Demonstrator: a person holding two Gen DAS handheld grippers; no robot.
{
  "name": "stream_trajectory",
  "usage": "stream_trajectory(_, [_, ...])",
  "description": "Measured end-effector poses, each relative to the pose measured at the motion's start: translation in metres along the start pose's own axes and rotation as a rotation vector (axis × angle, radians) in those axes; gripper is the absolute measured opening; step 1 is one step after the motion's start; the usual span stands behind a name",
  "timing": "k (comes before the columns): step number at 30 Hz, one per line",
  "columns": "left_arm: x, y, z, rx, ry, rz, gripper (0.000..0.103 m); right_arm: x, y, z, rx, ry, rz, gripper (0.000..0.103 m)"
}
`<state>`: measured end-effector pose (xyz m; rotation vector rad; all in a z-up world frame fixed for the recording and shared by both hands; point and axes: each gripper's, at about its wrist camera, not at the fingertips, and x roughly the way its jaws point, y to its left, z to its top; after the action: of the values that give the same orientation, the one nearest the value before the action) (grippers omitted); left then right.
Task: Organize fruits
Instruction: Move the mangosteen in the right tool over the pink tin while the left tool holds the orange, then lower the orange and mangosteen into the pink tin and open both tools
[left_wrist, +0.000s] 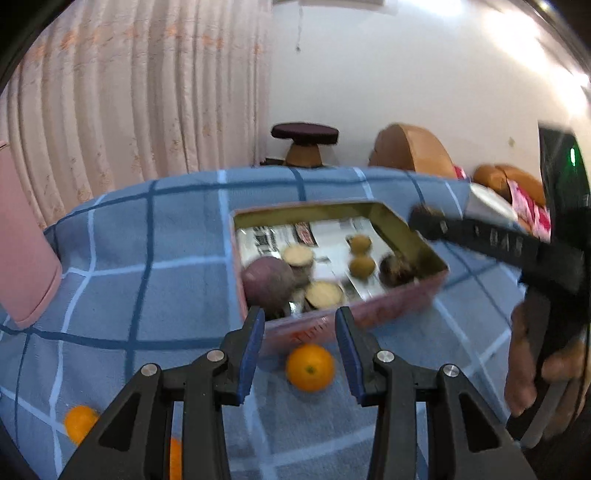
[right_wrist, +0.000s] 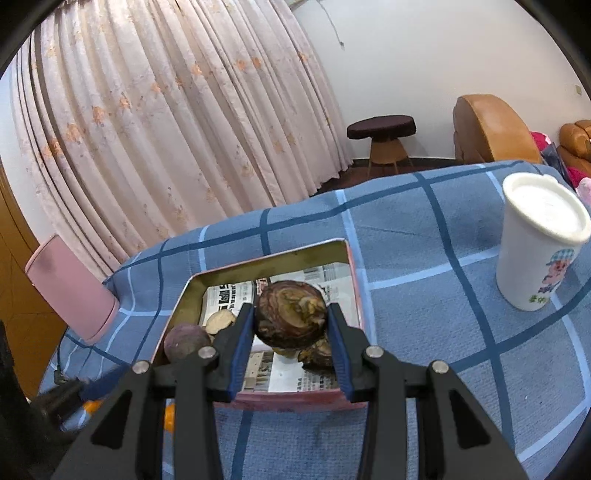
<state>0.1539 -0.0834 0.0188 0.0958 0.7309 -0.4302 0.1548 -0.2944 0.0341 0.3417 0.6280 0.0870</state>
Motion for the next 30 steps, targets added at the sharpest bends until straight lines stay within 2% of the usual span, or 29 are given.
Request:
stream_trajectory(9, [0.038, -0.013, -0.02, 0.045, 0.135, 0.043, 0.042, -0.005, 0.002, 0.001, -0.02, -0.03, 0.013, 0.042])
stream_trajectory(11, [0.041, -0.018, -0.024, 0.085, 0.134, 0.073, 0.036, -0.007, 0.004, 0.001, -0.029, -0.041, 0.024, 0.042])
stream_trajectory(14, [0.036, -0.016, -0.022, 0.068, 0.106, 0.042, 0.035, -0.009, 0.009, -0.001, -0.055, -0.054, 0.025, 0.042])
stream_trajectory(16, [0.026, -0.014, -0.017, 0.045, 0.05, 0.012, 0.035, -0.007, 0.011, -0.001, -0.062, -0.053, 0.015, 0.042])
stream_trajectory(17, [0.014, -0.014, -0.014, 0.045, -0.004, 0.007, 0.035, -0.006, 0.011, -0.001, -0.062, -0.052, 0.008, 0.042])
stream_trajectory(21, [-0.01, -0.012, 0.002, 0.038, -0.139, -0.007, 0.035, -0.006, 0.009, 0.0, -0.055, -0.07, -0.016, 0.042])
stream_trajectory(26, [0.004, -0.015, 0.036, 0.025, -0.178, 0.013, 0.035, 0.002, 0.006, 0.003, -0.044, -0.087, -0.041, 0.042])
stream_trajectory(30, [0.036, -0.023, 0.053, 0.027, -0.154, 0.058, 0.036, 0.016, 0.003, 0.003, -0.035, -0.059, -0.037, 0.043])
